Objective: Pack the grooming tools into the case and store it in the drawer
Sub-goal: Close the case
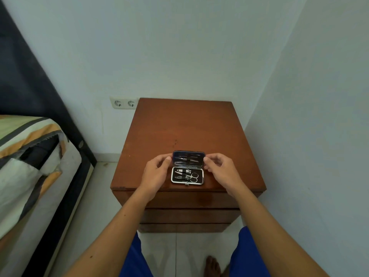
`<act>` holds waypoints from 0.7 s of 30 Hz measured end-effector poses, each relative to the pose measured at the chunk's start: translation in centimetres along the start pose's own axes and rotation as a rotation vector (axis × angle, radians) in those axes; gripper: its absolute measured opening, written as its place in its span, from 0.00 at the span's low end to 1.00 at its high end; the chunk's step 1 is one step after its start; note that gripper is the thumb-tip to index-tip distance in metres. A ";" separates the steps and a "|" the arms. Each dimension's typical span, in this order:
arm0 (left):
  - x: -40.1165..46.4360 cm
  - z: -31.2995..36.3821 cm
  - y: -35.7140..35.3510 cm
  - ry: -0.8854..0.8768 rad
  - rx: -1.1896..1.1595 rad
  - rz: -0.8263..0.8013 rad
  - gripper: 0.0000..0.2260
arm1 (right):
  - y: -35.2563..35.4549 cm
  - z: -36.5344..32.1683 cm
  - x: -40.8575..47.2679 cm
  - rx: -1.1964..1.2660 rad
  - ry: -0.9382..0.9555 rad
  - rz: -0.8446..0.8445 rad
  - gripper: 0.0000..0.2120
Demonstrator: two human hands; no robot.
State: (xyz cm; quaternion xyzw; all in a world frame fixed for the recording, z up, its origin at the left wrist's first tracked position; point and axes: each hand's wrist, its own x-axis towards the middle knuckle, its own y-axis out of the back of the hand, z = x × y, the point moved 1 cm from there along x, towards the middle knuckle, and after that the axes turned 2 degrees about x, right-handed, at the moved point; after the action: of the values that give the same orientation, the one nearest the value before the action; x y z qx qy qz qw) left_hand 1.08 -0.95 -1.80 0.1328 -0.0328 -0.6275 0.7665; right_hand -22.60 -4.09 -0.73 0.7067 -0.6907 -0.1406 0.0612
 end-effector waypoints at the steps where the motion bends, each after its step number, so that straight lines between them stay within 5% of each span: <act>1: -0.7 -0.1 0.1 -0.031 0.012 0.004 0.11 | 0.2 0.1 -0.8 -0.008 0.025 0.005 0.07; 9: -4.3 -2.0 0.5 -0.296 0.358 0.026 0.12 | 0.3 2.2 -4.6 -0.229 0.285 -0.062 0.12; 21: -2.6 -1.5 0.5 -0.493 0.694 0.002 0.15 | -0.6 2.4 -2.9 -0.432 0.344 -0.094 0.16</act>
State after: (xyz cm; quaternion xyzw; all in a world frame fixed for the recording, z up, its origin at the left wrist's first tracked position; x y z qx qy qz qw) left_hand 1.37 1.93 -2.82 0.2288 -0.4245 -0.5915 0.6462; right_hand -22.72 -0.89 -2.85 0.7221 -0.5906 -0.1653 0.3201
